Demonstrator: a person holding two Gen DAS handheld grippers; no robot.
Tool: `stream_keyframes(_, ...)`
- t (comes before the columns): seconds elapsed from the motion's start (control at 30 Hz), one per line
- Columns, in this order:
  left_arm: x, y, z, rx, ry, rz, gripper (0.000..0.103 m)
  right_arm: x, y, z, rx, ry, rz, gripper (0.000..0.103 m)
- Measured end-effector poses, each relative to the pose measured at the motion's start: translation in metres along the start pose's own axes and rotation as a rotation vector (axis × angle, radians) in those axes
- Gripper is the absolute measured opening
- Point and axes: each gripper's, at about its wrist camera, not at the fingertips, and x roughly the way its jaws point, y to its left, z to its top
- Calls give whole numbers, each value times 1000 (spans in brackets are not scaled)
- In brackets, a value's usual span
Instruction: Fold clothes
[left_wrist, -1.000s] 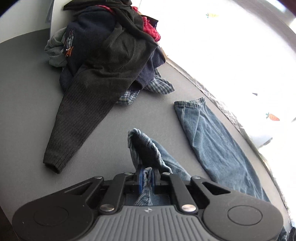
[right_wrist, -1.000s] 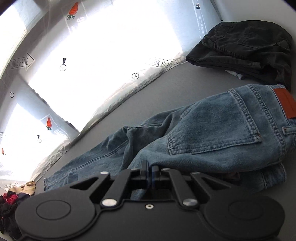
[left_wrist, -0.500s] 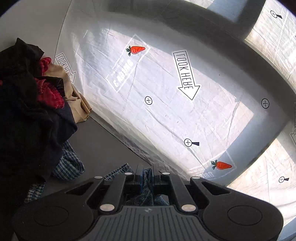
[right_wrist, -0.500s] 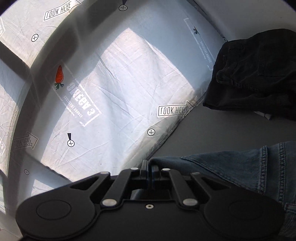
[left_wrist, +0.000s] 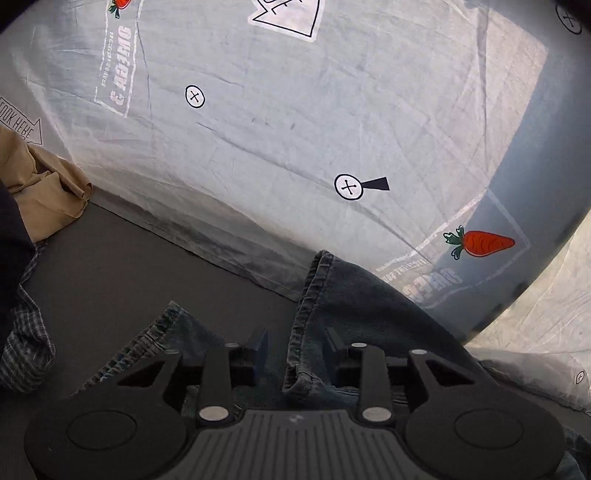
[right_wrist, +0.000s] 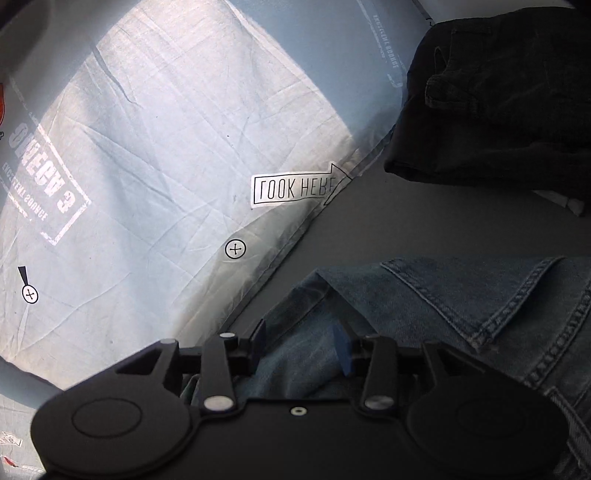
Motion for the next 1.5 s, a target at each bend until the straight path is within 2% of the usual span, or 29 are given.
stream_keyframes(0.13, -18, 49, -58, -74, 71, 132, 38, -32, -18, -34, -50, 33, -55, 44)
stream_keyframes(0.27, -36, 87, -92, -168, 129, 149, 54, -80, -32, -50, -114, 10, -120, 47)
stream_keyframes(0.43, -35, 98, -119, -155, 169, 176, 55, -122, -54, -62, -103, 4, -148, 51)
stream_keyframes(0.53, -32, 95, -122, -153, 156, 175, 58, -136, -71, -74, -21, 17, -158, 51)
stream_keyframes(0.7, -20, 82, -115, -88, 149, 195, 59, -155, -124, -98, 340, -53, -142, 52)
stream_keyframes(0.8, -14, 81, -109, -74, 149, 206, 59, -159, -155, -114, 551, -56, -148, 54)
stream_keyframes(0.9, -10, 83, -105, -83, 143, 221, 58, -162, -173, -131, 693, -42, -102, 52)
stream_keyframes(1.03, -6, 87, -100, -99, 131, 247, 59, -166, -174, -145, 721, -21, -115, 52)
stream_keyframes(1.2, -2, 91, -95, -102, 123, 278, 59, -170, -180, -148, 772, -39, -148, 51)
stream_keyframes(1.37, 1, 97, -92, -107, 118, 298, 60, -176, -177, -145, 663, -50, -258, 55)
stream_keyframes(1.5, 6, 92, -91, -62, 106, 313, 60, -172, -181, -139, 622, -94, -264, 56)
